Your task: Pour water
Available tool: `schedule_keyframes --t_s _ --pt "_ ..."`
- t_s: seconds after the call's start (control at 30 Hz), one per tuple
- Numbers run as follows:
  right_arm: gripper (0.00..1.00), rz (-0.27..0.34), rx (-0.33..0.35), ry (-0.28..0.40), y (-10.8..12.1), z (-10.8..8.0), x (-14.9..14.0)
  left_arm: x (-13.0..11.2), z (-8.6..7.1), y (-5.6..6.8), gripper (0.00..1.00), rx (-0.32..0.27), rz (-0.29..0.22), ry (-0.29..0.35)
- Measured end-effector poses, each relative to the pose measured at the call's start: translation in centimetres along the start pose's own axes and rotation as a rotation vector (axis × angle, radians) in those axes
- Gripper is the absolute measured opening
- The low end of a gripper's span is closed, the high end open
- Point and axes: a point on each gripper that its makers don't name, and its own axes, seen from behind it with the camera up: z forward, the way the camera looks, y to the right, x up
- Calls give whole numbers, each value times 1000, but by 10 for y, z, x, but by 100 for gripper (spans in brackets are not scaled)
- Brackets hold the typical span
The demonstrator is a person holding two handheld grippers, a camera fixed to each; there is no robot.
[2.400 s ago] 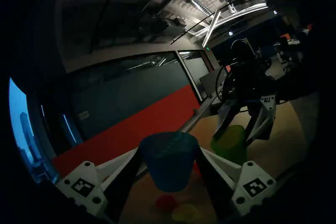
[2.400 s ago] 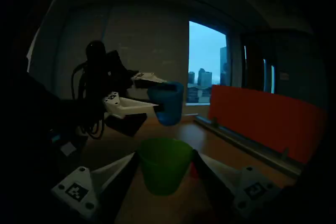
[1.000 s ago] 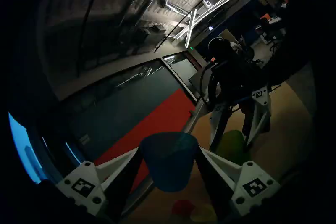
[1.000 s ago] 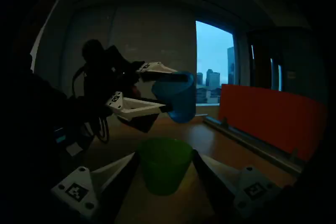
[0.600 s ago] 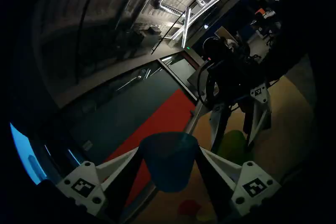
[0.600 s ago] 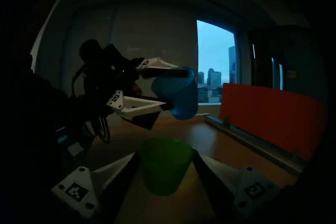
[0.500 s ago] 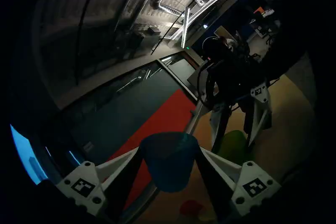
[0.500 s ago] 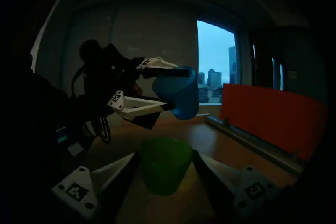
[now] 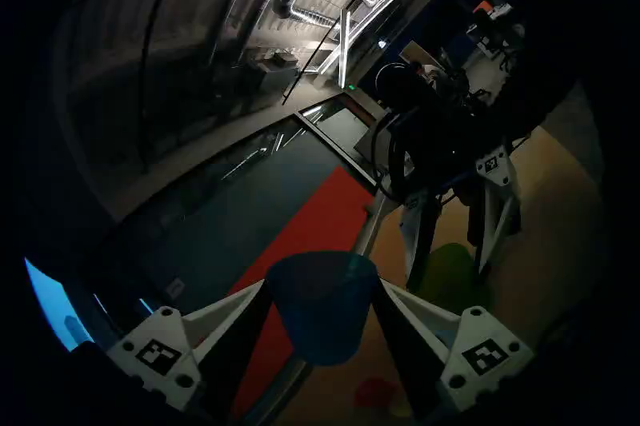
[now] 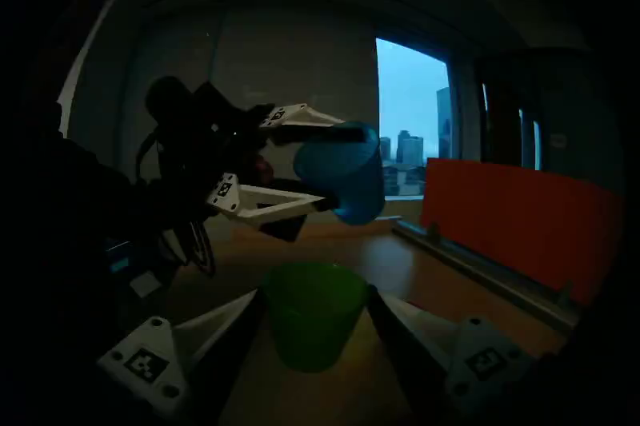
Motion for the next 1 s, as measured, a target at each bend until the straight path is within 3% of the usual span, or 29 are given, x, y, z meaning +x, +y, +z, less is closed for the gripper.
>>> schedule_keyframes --t_s 1.0 --pt "100 -9 13 4 -3 1 3 22 2 -2 85 -14 150 34"
